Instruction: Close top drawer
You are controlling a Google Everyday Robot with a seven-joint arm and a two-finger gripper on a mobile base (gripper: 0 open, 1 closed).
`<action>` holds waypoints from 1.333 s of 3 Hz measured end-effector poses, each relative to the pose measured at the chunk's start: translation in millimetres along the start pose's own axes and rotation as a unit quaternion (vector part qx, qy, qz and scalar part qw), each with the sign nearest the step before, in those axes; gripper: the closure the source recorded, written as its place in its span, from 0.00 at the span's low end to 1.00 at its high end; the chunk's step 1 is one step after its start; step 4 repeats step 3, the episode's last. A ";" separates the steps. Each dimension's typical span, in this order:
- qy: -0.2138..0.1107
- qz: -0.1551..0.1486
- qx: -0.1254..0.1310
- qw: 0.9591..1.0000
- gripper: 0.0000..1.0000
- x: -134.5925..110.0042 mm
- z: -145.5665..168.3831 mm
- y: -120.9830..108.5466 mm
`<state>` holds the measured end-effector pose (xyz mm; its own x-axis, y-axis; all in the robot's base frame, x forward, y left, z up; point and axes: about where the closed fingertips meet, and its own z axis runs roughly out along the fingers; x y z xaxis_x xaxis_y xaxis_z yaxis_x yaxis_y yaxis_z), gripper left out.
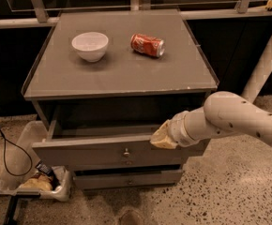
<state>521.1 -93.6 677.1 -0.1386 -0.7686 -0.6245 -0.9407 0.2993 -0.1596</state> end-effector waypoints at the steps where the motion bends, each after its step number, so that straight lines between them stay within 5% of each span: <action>1: 0.000 0.000 0.000 1.000 0.12 0.0 0.0 0.0; 2: 0.000 0.000 0.000 1.000 0.00 -0.1 0.1 0.1; 4: 0.000 0.000 0.000 1.000 0.00 -0.1 0.1 0.1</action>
Offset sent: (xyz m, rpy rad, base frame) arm 0.0000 0.0000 0.0000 0.0000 0.0000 0.0000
